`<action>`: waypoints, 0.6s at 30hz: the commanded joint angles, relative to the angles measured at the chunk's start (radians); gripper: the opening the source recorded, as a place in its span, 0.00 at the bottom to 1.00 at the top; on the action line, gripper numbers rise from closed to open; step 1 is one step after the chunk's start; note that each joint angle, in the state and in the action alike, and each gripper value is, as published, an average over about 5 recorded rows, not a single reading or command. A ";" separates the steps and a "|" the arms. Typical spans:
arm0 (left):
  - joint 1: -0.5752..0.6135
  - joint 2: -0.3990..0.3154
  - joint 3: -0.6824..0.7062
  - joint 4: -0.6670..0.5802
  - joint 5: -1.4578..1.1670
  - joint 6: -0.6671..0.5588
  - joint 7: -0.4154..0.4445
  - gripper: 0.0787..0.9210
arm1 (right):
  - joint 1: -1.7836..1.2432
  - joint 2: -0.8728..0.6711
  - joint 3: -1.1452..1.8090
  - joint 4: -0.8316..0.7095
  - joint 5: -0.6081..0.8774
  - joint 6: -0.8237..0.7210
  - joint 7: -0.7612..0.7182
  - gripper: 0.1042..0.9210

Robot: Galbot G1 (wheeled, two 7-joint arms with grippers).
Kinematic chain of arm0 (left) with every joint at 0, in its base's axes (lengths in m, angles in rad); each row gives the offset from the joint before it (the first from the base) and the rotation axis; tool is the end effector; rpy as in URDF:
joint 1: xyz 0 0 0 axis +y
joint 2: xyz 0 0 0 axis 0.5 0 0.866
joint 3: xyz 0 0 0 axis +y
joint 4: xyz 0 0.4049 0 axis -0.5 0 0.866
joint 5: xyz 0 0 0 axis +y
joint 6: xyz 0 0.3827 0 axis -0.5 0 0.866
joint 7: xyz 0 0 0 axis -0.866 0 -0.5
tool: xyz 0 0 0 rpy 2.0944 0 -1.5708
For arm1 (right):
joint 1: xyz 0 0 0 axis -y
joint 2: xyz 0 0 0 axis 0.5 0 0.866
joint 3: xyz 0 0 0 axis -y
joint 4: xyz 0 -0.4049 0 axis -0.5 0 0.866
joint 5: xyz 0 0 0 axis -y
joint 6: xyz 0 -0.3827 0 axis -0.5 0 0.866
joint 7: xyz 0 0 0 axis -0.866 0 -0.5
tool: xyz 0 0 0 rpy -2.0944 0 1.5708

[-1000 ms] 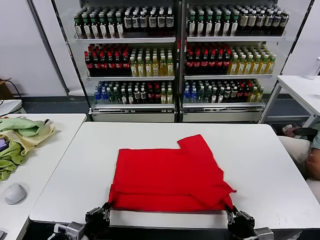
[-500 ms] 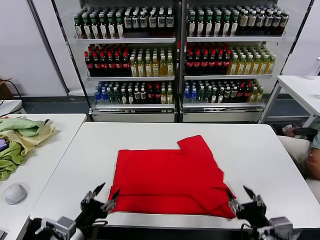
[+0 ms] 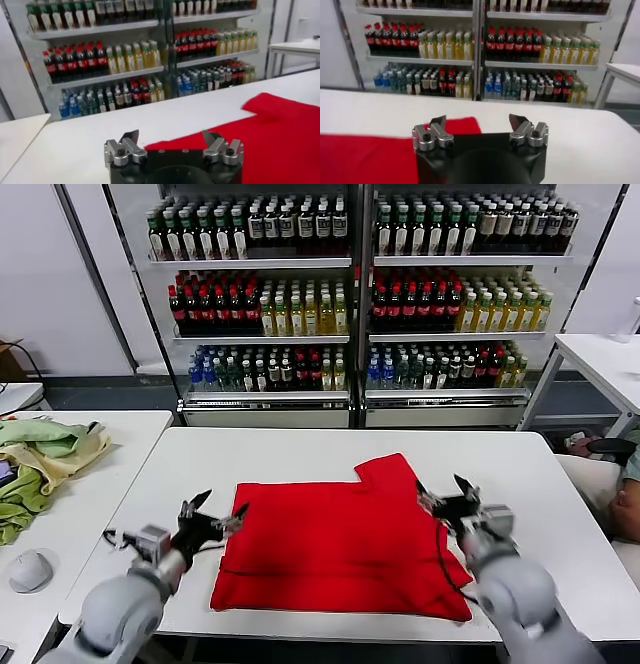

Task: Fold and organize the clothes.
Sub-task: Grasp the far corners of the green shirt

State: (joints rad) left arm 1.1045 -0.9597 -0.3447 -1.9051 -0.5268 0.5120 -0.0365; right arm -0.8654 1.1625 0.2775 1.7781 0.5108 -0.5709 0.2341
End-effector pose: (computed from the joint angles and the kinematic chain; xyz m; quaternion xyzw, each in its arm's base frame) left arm 0.3399 0.1076 -0.2856 -0.1356 -0.9709 -0.0661 0.1861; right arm 0.4179 -0.0458 -0.2644 0.0525 -0.9868 0.0160 0.1525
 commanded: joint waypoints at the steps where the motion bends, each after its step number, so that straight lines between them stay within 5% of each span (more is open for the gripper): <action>1: -0.363 -0.030 0.153 0.401 -0.017 0.039 0.081 0.88 | 0.389 0.161 -0.140 -0.466 -0.056 -0.006 0.005 0.88; 18: -0.362 -0.055 0.168 0.508 0.011 0.004 0.137 0.88 | 0.349 0.173 -0.130 -0.596 -0.071 0.008 -0.004 0.88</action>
State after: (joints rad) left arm 0.8075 -1.0031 -0.2069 -1.5049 -0.5201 0.5217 0.0612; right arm -0.5710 1.3043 0.1721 1.3031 0.4535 -0.5677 0.2302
